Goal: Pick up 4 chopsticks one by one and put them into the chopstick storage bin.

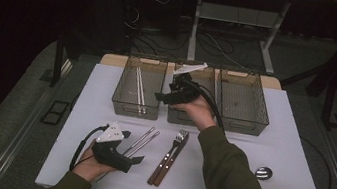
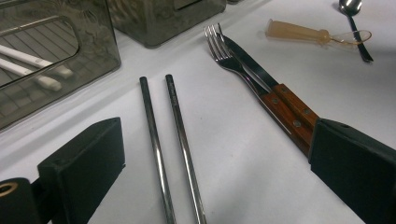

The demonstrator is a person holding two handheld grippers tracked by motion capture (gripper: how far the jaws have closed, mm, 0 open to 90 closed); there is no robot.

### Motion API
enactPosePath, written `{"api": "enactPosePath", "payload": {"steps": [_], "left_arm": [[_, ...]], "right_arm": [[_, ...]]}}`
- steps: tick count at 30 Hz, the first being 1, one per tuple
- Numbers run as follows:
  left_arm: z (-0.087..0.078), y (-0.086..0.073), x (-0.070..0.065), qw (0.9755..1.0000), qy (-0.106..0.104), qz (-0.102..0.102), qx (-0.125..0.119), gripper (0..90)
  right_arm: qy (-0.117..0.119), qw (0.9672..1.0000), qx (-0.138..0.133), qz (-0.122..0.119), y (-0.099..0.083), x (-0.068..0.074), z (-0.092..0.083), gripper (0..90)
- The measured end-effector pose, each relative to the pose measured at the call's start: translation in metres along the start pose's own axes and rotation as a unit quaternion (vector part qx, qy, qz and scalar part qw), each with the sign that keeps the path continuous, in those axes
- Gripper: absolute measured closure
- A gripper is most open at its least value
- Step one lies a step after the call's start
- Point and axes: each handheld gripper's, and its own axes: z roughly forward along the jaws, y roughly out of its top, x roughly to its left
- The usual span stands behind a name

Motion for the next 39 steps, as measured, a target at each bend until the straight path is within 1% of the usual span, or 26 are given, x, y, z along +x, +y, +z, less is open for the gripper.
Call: {"api": "enactPosePath", "payload": {"steps": [2, 4, 6, 8, 10, 12, 14, 15, 18, 24, 28, 32, 35, 39], "left_arm": [[0.000, 0.000, -0.001, 1.0000, 0.001, 0.000, 0.003, 2.5], [-0.001, 0.000, 0.000, 0.9999, 0.001, 0.002, 0.010, 2.5], [-0.001, 0.000, 0.000, 1.0000, 0.001, 0.003, 0.009, 2.5], [-0.001, 0.000, 0.000, 1.0000, 0.001, 0.003, 0.009, 2.5], [0.000, -0.001, 0.000, 0.9999, 0.002, 0.003, 0.010, 2.5], [-0.001, -0.001, -0.001, 0.9999, 0.002, 0.004, 0.012, 2.6], [-0.001, -0.001, -0.001, 0.9999, 0.002, 0.005, 0.013, 2.6], [-0.001, -0.001, -0.001, 0.9999, 0.002, 0.004, 0.012, 2.6], [0.000, -0.001, 0.000, 0.9999, 0.003, 0.005, 0.013, 2.6], [0.000, -0.001, 0.000, 0.9999, 0.003, 0.006, 0.011, 2.6], [0.000, -0.001, -0.001, 0.9999, 0.002, 0.006, 0.010, 2.6], [0.000, -0.001, -0.001, 0.9999, 0.003, 0.005, 0.009, 2.6], [0.000, -0.001, -0.001, 0.9999, 0.003, 0.003, 0.011, 2.6], [0.000, -0.001, -0.001, 0.9999, 0.003, 0.008, 0.013, 2.6]], "right_arm": [[0.000, 1.0000, -0.010, 0.000, -0.006, 0.000, -0.008, 19.5], [-0.001, 0.9999, -0.013, -0.002, -0.011, -0.001, -0.015, 18.9], [-0.002, 0.9999, -0.010, -0.003, -0.016, -0.001, -0.021, 18.8], [-0.016, 0.9998, -0.003, -0.009, -0.021, -0.001, -0.026, 16.0], [-0.033, 0.9994, -0.003, -0.011, -0.026, 0.000, -0.030, 16.0], [-0.035, 0.9992, -0.009, -0.014, -0.032, 0.000, -0.035, 16.0], [-0.037, 0.9992, -0.010, -0.009, -0.036, -0.001, -0.042, 15.9], [-0.037, 0.9992, -0.013, -0.010, -0.039, -0.001, -0.045, 15.9], [-0.039, 0.9989, -0.025, -0.002, -0.045, -0.001, -0.054, 12.7], [-0.060, 0.9974, -0.042, 0.003, -0.057, 0.000, -0.073, 10.9], [-0.062, 0.9971, -0.043, 0.005, -0.068, -0.001, -0.085, 10.1], [-0.061, 0.9971, -0.045, 0.005, -0.081, -0.002, -0.095, 10.1], [-0.058, 0.9972, -0.048, 0.000, -0.091, -0.002, -0.102, 10.1], [-0.072, 0.9958, -0.056, 0.006, -0.110, -0.002, -0.109, 10.2]]}}
